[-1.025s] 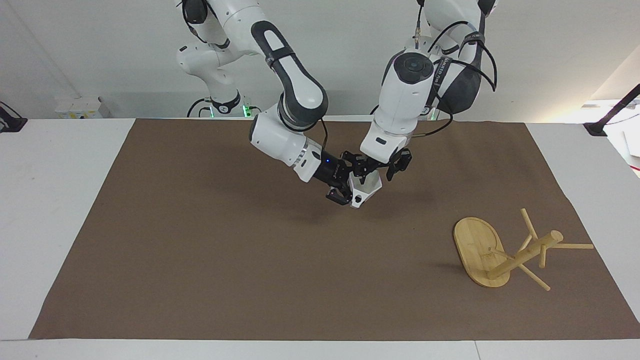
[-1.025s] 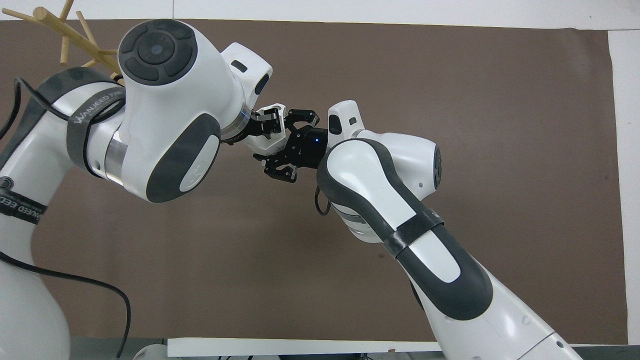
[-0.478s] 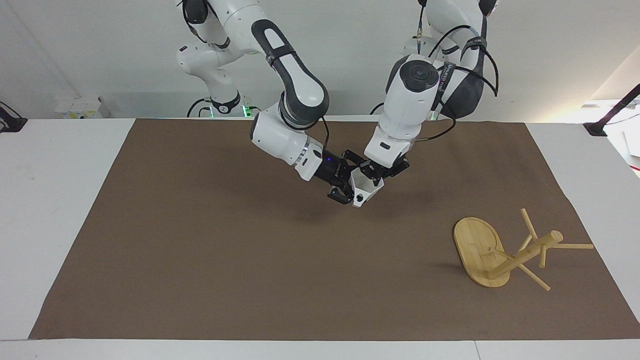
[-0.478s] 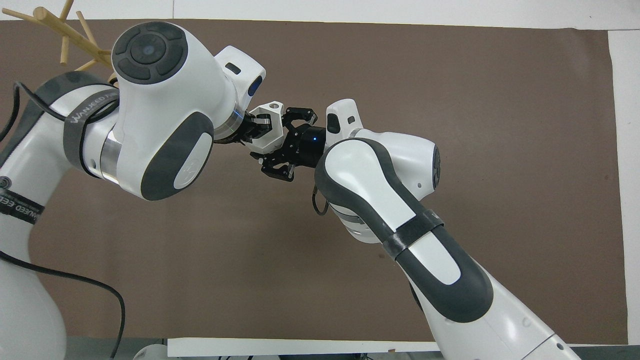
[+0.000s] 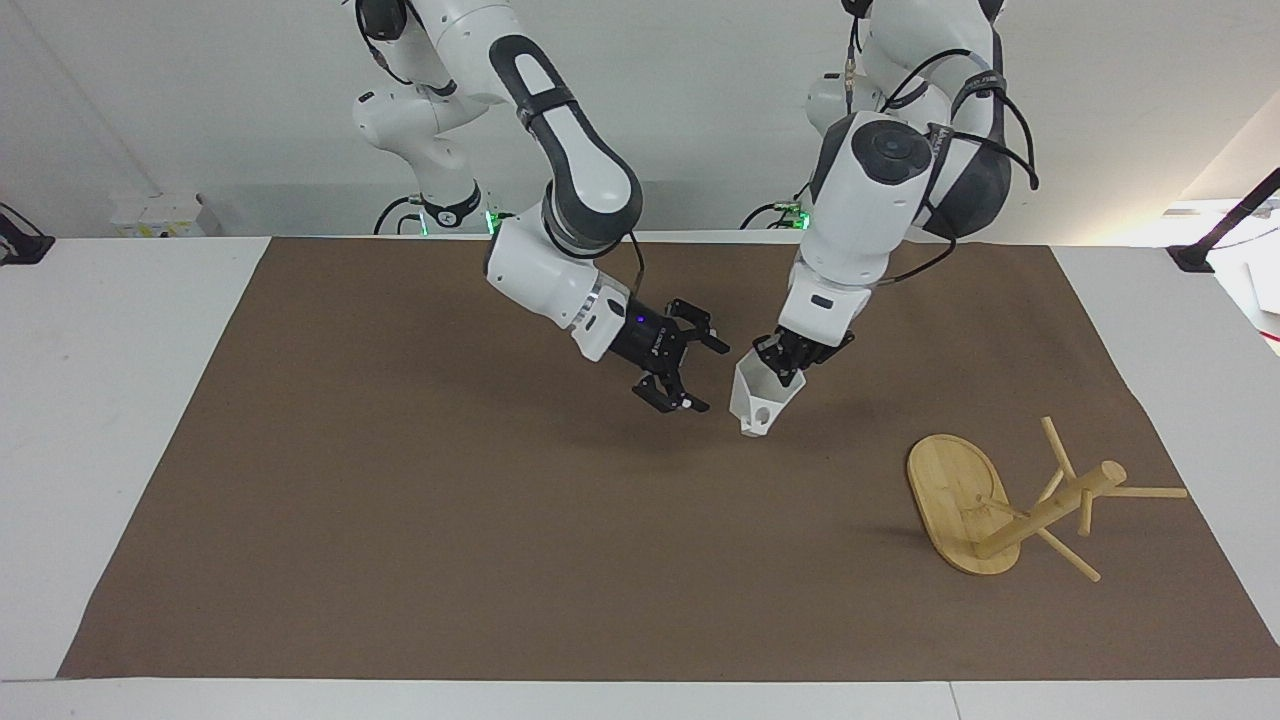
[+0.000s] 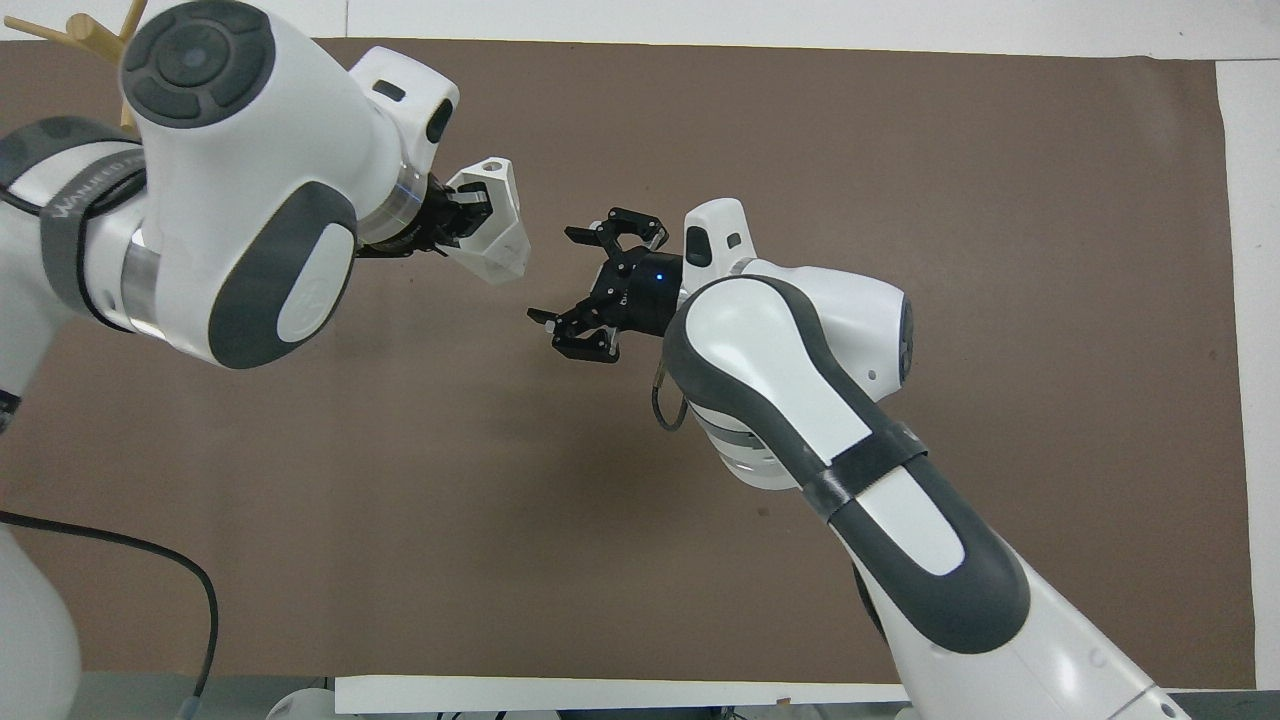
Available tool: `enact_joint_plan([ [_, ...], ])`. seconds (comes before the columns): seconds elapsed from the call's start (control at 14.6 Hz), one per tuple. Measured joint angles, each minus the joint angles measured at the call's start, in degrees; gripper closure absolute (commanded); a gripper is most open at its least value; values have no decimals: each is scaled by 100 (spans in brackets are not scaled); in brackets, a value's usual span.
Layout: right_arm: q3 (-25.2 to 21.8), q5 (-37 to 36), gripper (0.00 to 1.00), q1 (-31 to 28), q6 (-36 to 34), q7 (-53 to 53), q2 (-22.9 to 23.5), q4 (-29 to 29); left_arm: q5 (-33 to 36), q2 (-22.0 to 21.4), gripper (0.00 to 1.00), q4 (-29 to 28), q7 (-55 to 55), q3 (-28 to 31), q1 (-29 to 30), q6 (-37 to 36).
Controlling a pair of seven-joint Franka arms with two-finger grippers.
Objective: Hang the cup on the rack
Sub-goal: 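Move the cup with the left gripper while the right gripper withdraws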
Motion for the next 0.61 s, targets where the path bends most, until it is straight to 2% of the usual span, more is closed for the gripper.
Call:
enact_joint_plan([
  [0.14, -10, -175, 0, -412, -459, -237, -526, -625, 1, -11, 100, -22, -330, 10, 324, 296],
  [0.27, -32, -1276, 0, -1223, -1314, -327, -909, -1021, -27, -12, 100, -211, -394, 16, 787, 1006],
  [0.48, -73, -3307, 0, -2658, -2674, -339, -1048, -851, -240, -20, 100, -851, -390, 16, 1355, 2656],
  [0.61, -83, -4270, 0, -3377, -3153, -339, -1039, -653, -425, -102, 100, -1390, -394, 12, 1458, 3526],
])
